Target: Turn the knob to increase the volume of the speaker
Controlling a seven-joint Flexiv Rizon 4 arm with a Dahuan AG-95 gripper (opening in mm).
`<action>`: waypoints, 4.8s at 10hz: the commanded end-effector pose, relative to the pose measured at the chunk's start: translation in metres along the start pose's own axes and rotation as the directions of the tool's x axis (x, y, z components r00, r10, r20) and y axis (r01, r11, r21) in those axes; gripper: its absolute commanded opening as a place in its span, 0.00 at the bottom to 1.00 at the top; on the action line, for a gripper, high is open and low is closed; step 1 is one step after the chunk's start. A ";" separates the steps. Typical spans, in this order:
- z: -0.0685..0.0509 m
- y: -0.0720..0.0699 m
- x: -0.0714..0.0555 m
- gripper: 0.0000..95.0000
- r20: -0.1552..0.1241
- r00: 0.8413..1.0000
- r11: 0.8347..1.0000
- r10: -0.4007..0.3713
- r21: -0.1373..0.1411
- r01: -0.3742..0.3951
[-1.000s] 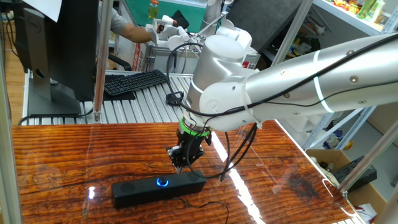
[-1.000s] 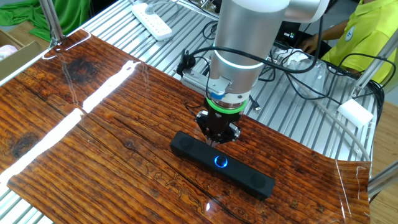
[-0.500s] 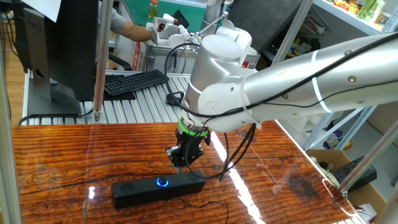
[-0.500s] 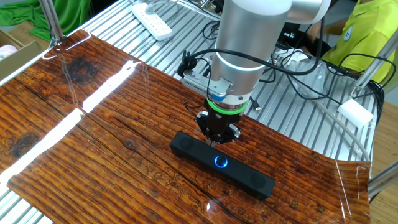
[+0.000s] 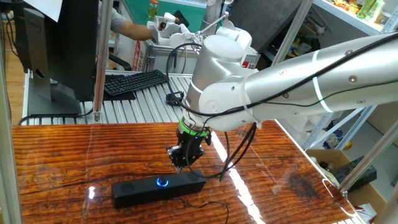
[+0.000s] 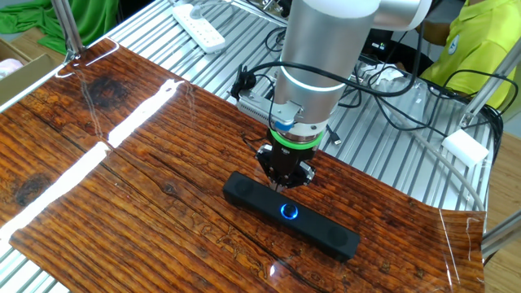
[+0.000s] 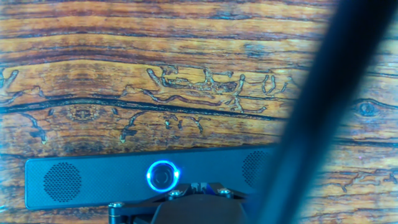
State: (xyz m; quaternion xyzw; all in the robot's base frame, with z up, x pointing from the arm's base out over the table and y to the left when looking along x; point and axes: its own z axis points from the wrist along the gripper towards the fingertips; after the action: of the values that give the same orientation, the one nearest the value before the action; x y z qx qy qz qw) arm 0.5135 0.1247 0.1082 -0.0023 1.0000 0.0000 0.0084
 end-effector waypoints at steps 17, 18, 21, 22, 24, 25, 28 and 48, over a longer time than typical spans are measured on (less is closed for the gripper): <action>0.032 0.016 -0.009 0.00 -0.004 0.999 0.998 0.038 -0.058 -0.038; 0.033 0.018 -0.010 0.00 -0.003 0.999 0.998 0.039 -0.057 -0.039; 0.033 0.025 -0.014 0.00 -0.006 0.999 0.997 0.051 -0.055 -0.051; 0.033 0.026 -0.015 0.00 -0.007 0.999 0.997 0.049 -0.056 -0.049; 0.035 0.027 -0.016 0.00 -0.007 0.999 0.997 0.051 -0.055 -0.051; 0.036 0.028 -0.017 0.00 -0.009 0.999 0.997 0.051 -0.055 -0.052; 0.037 0.031 -0.021 0.00 -0.019 0.997 0.995 0.069 -0.070 -0.070; 0.036 0.040 -0.036 0.00 -0.033 0.994 0.993 0.103 -0.052 -0.104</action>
State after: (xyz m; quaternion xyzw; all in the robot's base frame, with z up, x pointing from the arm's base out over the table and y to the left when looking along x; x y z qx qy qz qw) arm 0.5506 0.1653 0.0719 0.0493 0.9985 0.0248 -0.0050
